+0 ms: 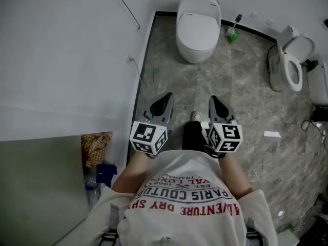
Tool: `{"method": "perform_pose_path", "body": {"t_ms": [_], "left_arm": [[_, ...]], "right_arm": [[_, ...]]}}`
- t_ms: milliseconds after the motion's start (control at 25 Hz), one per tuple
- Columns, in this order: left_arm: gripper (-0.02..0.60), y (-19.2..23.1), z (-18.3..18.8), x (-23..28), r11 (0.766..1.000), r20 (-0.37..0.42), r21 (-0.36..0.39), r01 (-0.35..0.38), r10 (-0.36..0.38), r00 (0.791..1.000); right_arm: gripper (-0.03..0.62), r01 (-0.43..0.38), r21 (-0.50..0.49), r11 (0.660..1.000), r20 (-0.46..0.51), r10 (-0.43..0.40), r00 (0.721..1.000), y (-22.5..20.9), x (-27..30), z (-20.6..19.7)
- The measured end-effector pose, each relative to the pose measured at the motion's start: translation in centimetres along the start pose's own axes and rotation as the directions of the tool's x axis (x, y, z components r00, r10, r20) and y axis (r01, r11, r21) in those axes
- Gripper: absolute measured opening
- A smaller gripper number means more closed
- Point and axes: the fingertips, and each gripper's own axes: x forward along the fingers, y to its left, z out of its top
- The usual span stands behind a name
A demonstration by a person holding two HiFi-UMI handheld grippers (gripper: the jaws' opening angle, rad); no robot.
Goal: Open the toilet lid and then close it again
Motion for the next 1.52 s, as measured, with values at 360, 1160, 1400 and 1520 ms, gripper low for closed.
{"method": "perform_pose_path", "body": {"t_ms": [360,1160,1400,1520], "left_arm": [[0.006,2.1,3.4,16.4,0.999,-0.031,-0.024,-0.048,0.048,0.998],[0.006,15.6,0.6,44.8,0.995,-0.21,-0.081,0.051,-0.067,0.975],[0.006,21.0,-3.6,51.7,0.989,-0.298,-0.112,0.092,-0.122,0.947],[0.006,23.1,-6.7,54.3,0.987,-0.338,-0.129,0.095,-0.133,0.932]], "right_arm": [[0.014,-0.055,0.0,0.998,-0.039,0.055,0.998,-12.3,11.8,5.6],[0.014,-0.052,0.033,0.998,-0.164,0.057,0.985,-24.3,38.4,7.2],[0.014,0.005,0.086,0.996,-0.209,0.013,0.978,-26.9,46.1,4.3],[0.014,0.029,0.109,0.994,-0.243,-0.001,0.97,-28.0,49.2,1.6]]}}
